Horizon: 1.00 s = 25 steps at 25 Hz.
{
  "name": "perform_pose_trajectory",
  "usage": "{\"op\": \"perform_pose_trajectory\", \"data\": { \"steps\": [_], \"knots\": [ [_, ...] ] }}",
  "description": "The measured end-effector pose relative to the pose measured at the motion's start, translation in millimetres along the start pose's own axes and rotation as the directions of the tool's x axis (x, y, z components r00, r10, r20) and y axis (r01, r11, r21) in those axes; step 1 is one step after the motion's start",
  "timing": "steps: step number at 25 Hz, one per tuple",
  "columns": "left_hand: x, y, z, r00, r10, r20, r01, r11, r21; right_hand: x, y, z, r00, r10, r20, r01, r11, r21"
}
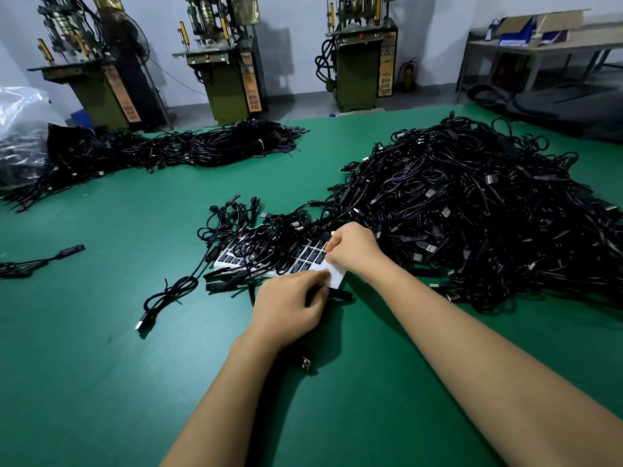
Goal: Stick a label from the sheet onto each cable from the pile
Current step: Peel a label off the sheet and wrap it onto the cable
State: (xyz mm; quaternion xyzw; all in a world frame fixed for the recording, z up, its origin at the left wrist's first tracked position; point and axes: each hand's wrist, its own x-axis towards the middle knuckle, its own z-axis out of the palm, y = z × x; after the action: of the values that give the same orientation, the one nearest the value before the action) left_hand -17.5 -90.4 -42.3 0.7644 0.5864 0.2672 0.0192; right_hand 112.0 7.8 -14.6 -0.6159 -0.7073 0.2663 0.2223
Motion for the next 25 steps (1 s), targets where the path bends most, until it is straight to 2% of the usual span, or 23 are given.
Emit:
{"op": "perform_pose_trajectory", "data": {
  "steps": [6,13,21,25],
  "knots": [
    [1,0,-1,1.000,-0.006,-0.003,0.006,1.000,-0.014,5,-5,12,0.992,0.095,-0.078,-0.094,0.995,0.018],
    [0,1,-2,1.000,-0.024,-0.002,0.023,0.999,-0.033,6,-13,13,0.991,0.102,-0.092,-0.106,0.993,-0.048],
    [1,-1,2,1.000,-0.023,-0.005,0.023,1.000,-0.011,2,-10,14,0.997,-0.075,0.011,0.075,0.979,-0.187],
    [2,-1,1,0.999,-0.007,-0.032,0.006,1.000,-0.014,-1,-6,14,0.986,-0.166,0.003,0.165,0.977,-0.132]
  ]
}}
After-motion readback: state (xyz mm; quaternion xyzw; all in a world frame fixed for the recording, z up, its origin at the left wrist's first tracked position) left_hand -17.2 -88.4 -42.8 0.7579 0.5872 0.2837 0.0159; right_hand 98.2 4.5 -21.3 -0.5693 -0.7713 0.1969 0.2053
